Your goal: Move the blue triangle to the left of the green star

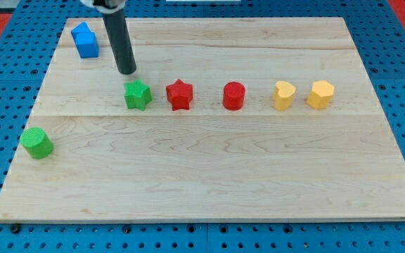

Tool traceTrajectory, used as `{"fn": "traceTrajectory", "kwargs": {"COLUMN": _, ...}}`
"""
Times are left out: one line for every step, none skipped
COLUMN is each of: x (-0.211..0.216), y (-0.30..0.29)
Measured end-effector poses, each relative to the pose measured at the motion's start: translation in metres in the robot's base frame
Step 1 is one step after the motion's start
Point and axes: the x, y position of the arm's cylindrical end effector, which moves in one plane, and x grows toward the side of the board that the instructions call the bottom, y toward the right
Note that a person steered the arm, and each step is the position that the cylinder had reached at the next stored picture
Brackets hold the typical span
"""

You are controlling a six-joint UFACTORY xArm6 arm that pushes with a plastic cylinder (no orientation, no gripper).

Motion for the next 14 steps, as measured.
{"fn": "traceTrajectory", "kwargs": {"x": -0.060, "y": 0.011}}
{"fn": "traceTrajectory", "kwargs": {"x": -0.126, "y": -0.012}}
{"fn": "traceTrajectory", "kwargs": {"x": -0.130, "y": -0.062}}
{"fn": "traceTrajectory", "kwargs": {"x": -0.126, "y": -0.112}}
{"fn": "traceTrajectory", "kwargs": {"x": -0.090, "y": -0.098}}
{"fn": "traceTrajectory", "kwargs": {"x": -0.043, "y": -0.061}}
{"fn": "traceTrajectory", "kwargs": {"x": -0.010, "y": -0.047}}
{"fn": "traceTrajectory", "kwargs": {"x": 0.015, "y": -0.036}}
{"fn": "traceTrajectory", "kwargs": {"x": 0.034, "y": -0.035}}
{"fn": "traceTrajectory", "kwargs": {"x": 0.013, "y": -0.040}}
{"fn": "traceTrajectory", "kwargs": {"x": 0.012, "y": -0.047}}
{"fn": "traceTrajectory", "kwargs": {"x": 0.013, "y": -0.073}}
{"fn": "traceTrajectory", "kwargs": {"x": 0.024, "y": -0.086}}
{"fn": "traceTrajectory", "kwargs": {"x": 0.049, "y": -0.073}}
